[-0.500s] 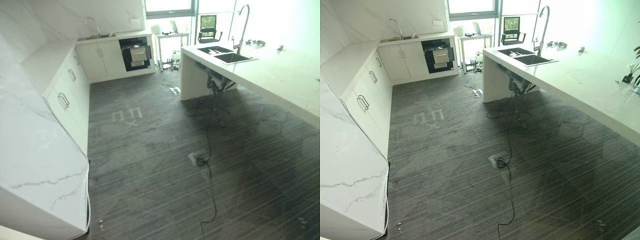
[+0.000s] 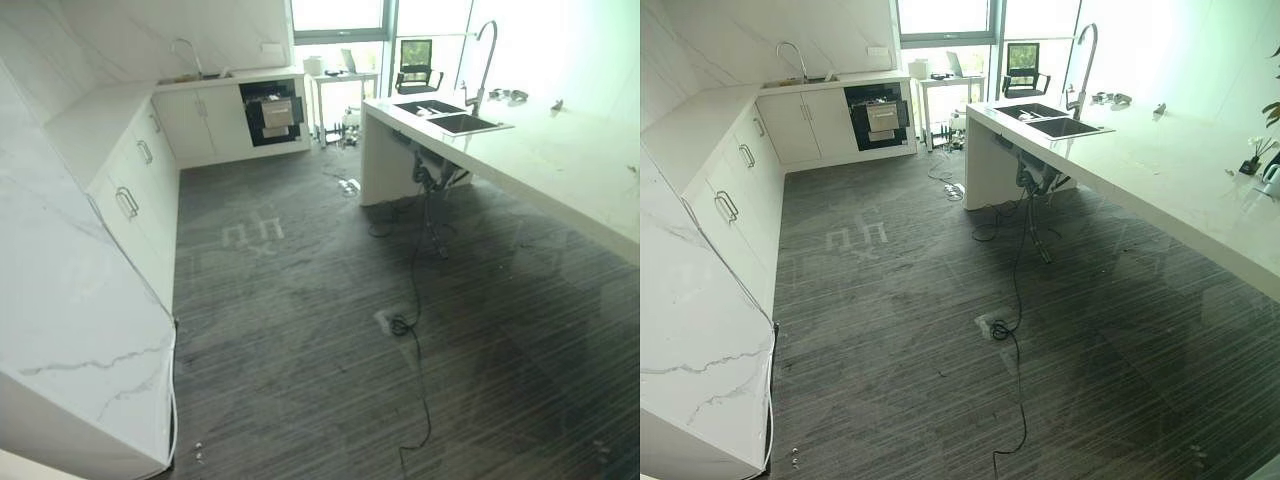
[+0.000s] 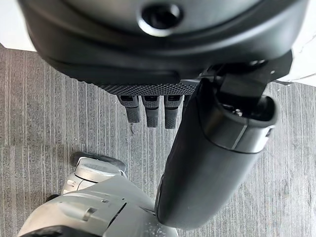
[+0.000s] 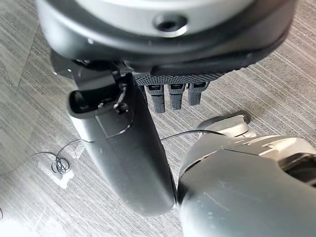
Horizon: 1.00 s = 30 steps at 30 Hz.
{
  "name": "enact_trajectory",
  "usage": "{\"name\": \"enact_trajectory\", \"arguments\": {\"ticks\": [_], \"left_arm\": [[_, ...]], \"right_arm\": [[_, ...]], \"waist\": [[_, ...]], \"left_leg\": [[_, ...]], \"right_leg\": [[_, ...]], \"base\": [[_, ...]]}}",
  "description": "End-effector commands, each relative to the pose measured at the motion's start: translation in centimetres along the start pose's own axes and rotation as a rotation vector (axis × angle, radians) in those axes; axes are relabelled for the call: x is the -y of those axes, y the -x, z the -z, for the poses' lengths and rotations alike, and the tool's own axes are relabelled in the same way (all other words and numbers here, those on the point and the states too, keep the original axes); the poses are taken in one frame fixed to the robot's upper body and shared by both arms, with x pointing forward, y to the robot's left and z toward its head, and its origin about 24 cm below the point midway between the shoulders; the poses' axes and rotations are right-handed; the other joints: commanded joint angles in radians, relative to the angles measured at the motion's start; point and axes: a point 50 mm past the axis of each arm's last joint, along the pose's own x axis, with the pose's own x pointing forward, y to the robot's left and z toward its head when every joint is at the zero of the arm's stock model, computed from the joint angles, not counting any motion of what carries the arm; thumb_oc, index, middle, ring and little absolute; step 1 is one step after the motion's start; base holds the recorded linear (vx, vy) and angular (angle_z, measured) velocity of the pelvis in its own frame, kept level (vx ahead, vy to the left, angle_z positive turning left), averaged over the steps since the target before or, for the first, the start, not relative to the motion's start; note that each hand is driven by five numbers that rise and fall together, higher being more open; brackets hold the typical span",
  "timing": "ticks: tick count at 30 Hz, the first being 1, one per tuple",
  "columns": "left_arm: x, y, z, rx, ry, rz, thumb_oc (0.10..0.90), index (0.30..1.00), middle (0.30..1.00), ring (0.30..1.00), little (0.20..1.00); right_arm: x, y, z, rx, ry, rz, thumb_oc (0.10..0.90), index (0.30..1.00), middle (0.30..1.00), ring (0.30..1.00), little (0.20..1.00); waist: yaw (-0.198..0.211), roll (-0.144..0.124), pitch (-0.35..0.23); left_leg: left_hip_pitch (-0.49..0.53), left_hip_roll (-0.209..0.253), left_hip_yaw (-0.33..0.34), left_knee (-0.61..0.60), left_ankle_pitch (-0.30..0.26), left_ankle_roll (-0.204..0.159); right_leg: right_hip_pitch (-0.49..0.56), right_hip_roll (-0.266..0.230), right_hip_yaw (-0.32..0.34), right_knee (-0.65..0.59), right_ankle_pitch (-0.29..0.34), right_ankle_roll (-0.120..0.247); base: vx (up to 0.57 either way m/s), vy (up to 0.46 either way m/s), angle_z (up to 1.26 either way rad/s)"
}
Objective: Place the dishes in the dishwasher.
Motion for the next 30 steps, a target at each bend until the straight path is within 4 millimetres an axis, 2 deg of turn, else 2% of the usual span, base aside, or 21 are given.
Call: {"name": "enact_trajectory", "arguments": {"ticks": [1, 13, 17, 19, 21, 22, 23, 24, 25, 27, 28, 30], "left_arm": [[0.9, -0.4, -2.2, 0.054, -0.001, 0.045, 0.800, 0.900, 0.900, 0.900, 0.900], [0.8, -0.3, -2.4, 0.082, 0.018, 0.036, 0.800, 0.900, 0.900, 0.900, 0.900], [0.9, -0.3, -3.3, 0.140, 0.037, 0.030, 0.800, 0.900, 0.900, 0.900, 0.900], [1.2, -0.3, -4.4, 0.208, 0.114, 0.050, 0.800, 0.900, 0.900, 0.900, 0.900], [1.3, -0.2, -5.5, 0.267, 0.153, 0.064, 0.800, 0.900, 0.900, 0.900, 0.900], [1.3, -0.1, -6.0, 0.300, 0.166, 0.064, 0.800, 0.900, 0.900, 0.900, 0.900], [1.6, 0.1, -6.8, 0.350, 0.162, 0.056, 0.800, 0.900, 0.900, 0.900, 0.900], [1.7, 0.2, -7.3, 0.377, 0.163, 0.062, 0.800, 0.900, 0.900, 0.900, 0.900], [2.4, 0.5, -8.6, 0.444, 0.201, 0.107, 0.800, 0.900, 0.900, 0.900, 0.900], [2.8, 0.9, -9.8, 0.508, 0.207, 0.152, 0.800, 0.900, 0.900, 0.900, 0.900], [3.0, 1.2, -10.3, 0.537, 0.200, 0.175, 0.800, 0.900, 0.900, 0.900, 0.900], [3.4, 1.7, -10.7, 0.581, 0.183, 0.210, 0.800, 0.900, 0.900, 0.900, 0.900]], "right_arm": [[-0.6, -0.2, -2.5, 0.073, 0.052, -0.016, 0.800, 0.900, 0.900, 0.900, 0.900], [-0.7, -0.2, -2.0, 0.070, 0.026, -0.029, 0.800, 0.900, 0.900, 0.900, 0.900], [-1.2, -0.2, -3.3, 0.143, -0.086, -0.069, 0.800, 0.900, 0.900, 0.900, 0.900], [-1.6, 0.0, -4.6, 0.216, 0.024, -0.093, 0.800, 0.900, 0.900, 0.900, 0.900], [-2.3, 0.2, -6.0, 0.280, 0.118, -0.117, 0.800, 0.900, 0.900, 0.900, 0.900], [-2.6, 0.3, -6.9, 0.314, 0.134, -0.126, 0.800, 0.900, 0.900, 0.900, 0.900], [-3.0, 0.6, -8.2, 0.360, 0.135, -0.135, 0.800, 0.900, 0.900, 0.900, 0.900], [-3.1, 0.7, -8.8, 0.386, 0.132, -0.140, 0.800, 0.900, 0.900, 0.900, 0.900], [-3.7, 1.2, -10.1, 0.453, 0.135, -0.175, 0.800, 0.900, 0.900, 0.900, 0.900], [-4.5, 1.6, -11.1, 0.509, 0.150, -0.204, 0.800, 0.900, 0.900, 0.900, 0.900], [-4.9, 1.9, -11.6, 0.535, 0.150, -0.217, 0.800, 0.900, 0.900, 0.900, 0.900], [-6.0, 2.6, -12.8, 0.585, 0.160, -0.248, 0.800, 0.900, 0.900, 0.900, 0.900]], "waist": [[-0.010, 0.004, 0.025], [-0.025, 0.010, 0.034], [-0.027, 0.009, 0.047], [-0.021, -0.007, 0.064], [-0.006, -0.036, 0.086], [-0.002, -0.046, 0.101], [0.005, -0.063, 0.125], [0.009, -0.073, 0.130], [0.019, -0.072, 0.152], [0.032, -0.065, 0.167], [0.041, -0.049, 0.169], [0.057, -0.025, 0.167]], "left_leg": [[0.038, 0.015, 0.003, 0.002, -0.108, -0.057], [0.051, 0.020, 0.008, 0.002, -0.105, -0.059], [0.063, 0.016, 0.005, 0.002, -0.094, -0.065], [0.079, -0.003, 0.009, 0.002, -0.070, -0.069], [0.093, -0.033, 0.016, 0.002, 0.026, -0.081], [0.043, -0.028, 0.023, 0.106, 0.056, -0.089], [-0.079, -0.021, 0.026, 0.357, 0.088, -0.100], [-0.148, -0.032, 0.023, 0.463, 0.115, -0.106], [-0.250, -0.027, 0.036, 0.565, 0.135, -0.102], [-0.305, -0.012, 0.049, 0.520, 0.161, -0.100], [-0.313, 0.009, 0.051, 0.404, 0.208, -0.110], [-0.269, 0.040, 0.050, 0.159, 0.261, -0.111]], "right_leg": [[0.043, -0.041, -0.020, -0.081, 0.029, 0.105], [0.050, -0.029, -0.011, -0.081, 0.029, 0.097], [0.055, -0.025, -0.005, -0.081, 0.031, 0.089], [0.060, -0.033, 0.000, -0.081, 0.035, 0.080], [0.066, -0.052, 0.005, -0.081, 0.031, 0.066], [0.069, -0.055, 0.000, -0.081, 0.029, 0.053], [0.077, -0.065, -0.007, -0.081, 0.034, 0.034], [0.073, -0.073, -0.008, -0.081, 0.042, 0.027], [0.087, -0.068, -0.003, -0.081, 0.046, 0.018], [0.103, -0.052, 0.012, -0.081, 0.039, 0.022], [0.114, -0.030, 0.022, -0.081, 0.027, 0.023], [0.138, 0.012, 0.055, -0.081, 0.003, 0.031]], "base": [[0.00, 0.000, 0.00], [0.04, -0.050, -0.02], [0.08, -0.079, -0.05], [0.10, -0.124, -0.04], [0.06, -0.140, -0.24], [0.03, -0.196, -0.32], [0.01, -0.182, -0.14], [0.08, -0.176, 0.07], [0.11, -0.082, 0.10], [0.14, -0.004, -0.14], [0.23, 0.066, -0.23], [0.34, 0.130, -0.53]]}}
